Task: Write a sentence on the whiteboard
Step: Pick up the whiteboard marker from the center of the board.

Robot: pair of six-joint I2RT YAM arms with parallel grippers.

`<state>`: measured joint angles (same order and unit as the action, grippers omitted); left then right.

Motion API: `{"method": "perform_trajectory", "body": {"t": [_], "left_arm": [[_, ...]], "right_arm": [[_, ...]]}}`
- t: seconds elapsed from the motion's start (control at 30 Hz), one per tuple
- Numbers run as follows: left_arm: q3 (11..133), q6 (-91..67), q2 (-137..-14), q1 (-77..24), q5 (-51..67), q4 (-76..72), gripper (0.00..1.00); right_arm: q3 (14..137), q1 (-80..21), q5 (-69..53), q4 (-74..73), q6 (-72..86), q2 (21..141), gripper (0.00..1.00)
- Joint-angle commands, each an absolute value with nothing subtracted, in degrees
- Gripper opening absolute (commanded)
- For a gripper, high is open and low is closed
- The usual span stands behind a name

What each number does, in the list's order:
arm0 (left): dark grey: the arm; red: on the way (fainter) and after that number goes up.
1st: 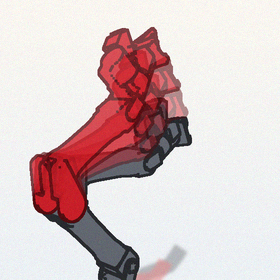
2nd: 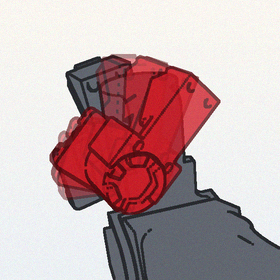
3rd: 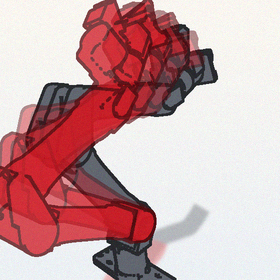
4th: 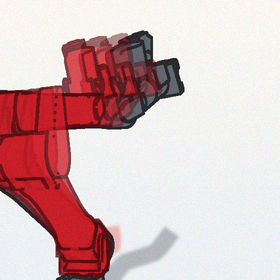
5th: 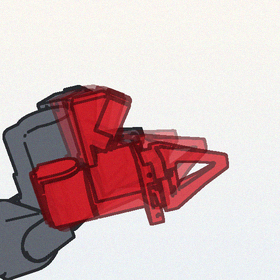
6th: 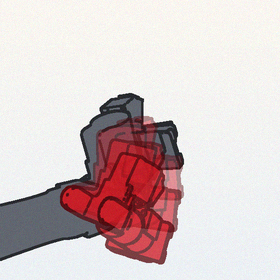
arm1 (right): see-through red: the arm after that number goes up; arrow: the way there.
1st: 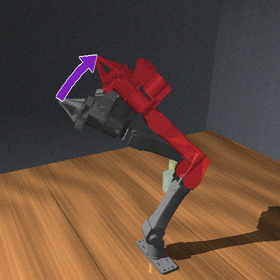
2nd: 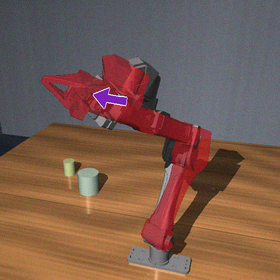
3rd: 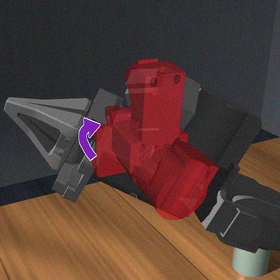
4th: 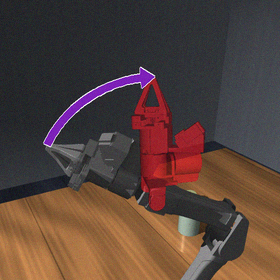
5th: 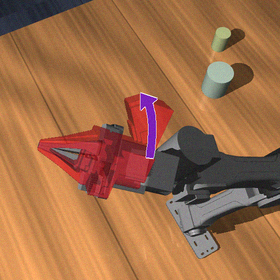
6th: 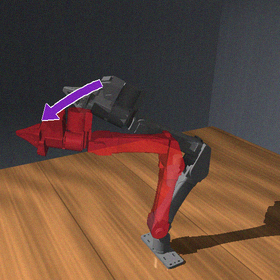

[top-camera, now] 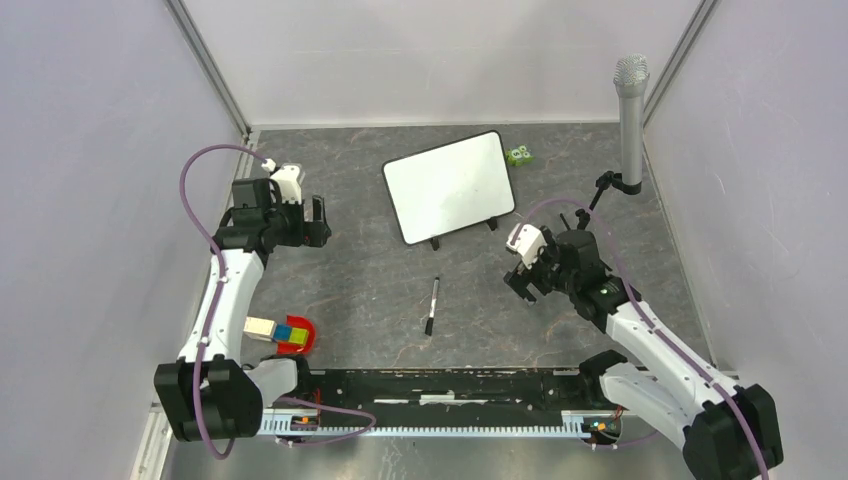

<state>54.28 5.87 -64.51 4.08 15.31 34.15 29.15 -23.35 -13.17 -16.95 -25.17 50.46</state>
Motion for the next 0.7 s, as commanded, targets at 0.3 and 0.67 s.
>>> {"method": "perform_trajectory", "body": {"t": [0.3, 0.67], "left_arm": [[57.1, 14.4, -65.0, -16.6, 13.3, 39.9, 1.00], [59.4, 2.5, -81.0, -44.1, 5.3, 30.3, 0.93]], "right_arm": [[38.5, -27.9, -3.7, -7.5, -10.4, 63.8, 0.97], [39.2, -27.9, 7.3, -6.3, -7.6, 64.9, 0.98]]}}
